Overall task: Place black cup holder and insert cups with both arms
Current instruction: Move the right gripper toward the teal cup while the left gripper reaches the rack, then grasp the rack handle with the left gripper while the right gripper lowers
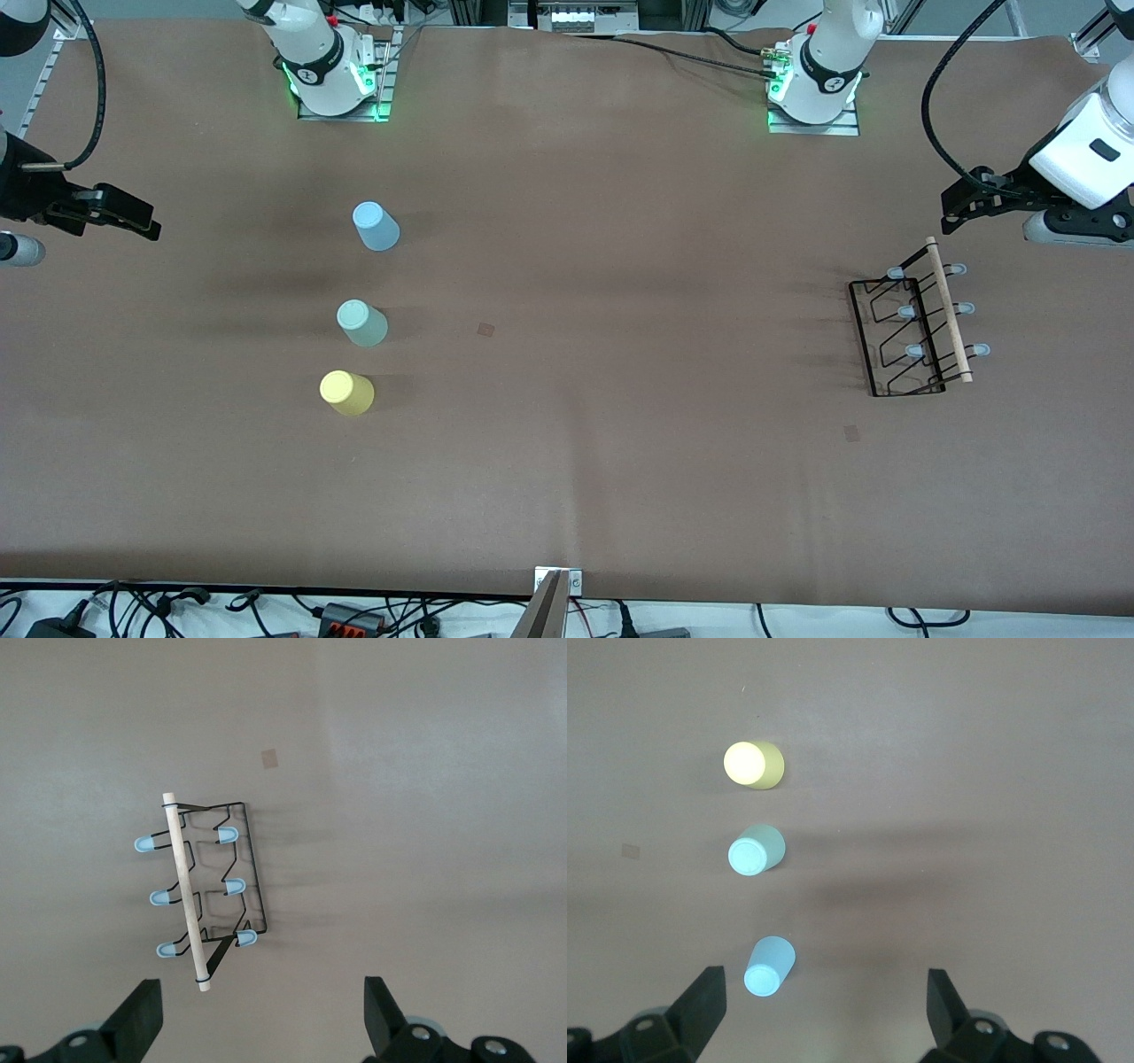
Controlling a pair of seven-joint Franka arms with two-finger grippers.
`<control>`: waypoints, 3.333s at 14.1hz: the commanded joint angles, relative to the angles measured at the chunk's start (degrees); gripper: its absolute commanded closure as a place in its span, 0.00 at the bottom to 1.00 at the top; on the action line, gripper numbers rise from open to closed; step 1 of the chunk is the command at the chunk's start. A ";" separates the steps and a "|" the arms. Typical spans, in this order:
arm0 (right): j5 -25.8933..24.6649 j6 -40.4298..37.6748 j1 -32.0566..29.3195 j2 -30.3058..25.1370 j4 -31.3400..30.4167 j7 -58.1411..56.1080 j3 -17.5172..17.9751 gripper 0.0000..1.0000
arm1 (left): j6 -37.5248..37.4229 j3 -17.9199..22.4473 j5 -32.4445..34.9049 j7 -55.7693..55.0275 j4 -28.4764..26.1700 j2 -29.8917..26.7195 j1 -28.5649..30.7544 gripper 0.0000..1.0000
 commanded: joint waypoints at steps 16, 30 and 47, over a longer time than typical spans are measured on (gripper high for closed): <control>0.77 4.66 0.63 1.96 -8.22 -2.48 1.17 0.00 | -10.54 0.37 -0.76 0.58 1.14 7.05 6.27 0.00; 0.86 33.51 5.64 7.68 -25.46 2.09 1.17 0.00 | 16.78 -0.15 2.05 1.37 -8.16 16.81 13.15 0.06; 1.03 32.98 5.55 7.59 -25.37 2.18 1.17 0.00 | 38.07 -0.77 1.87 6.21 -29.45 8.02 13.94 0.63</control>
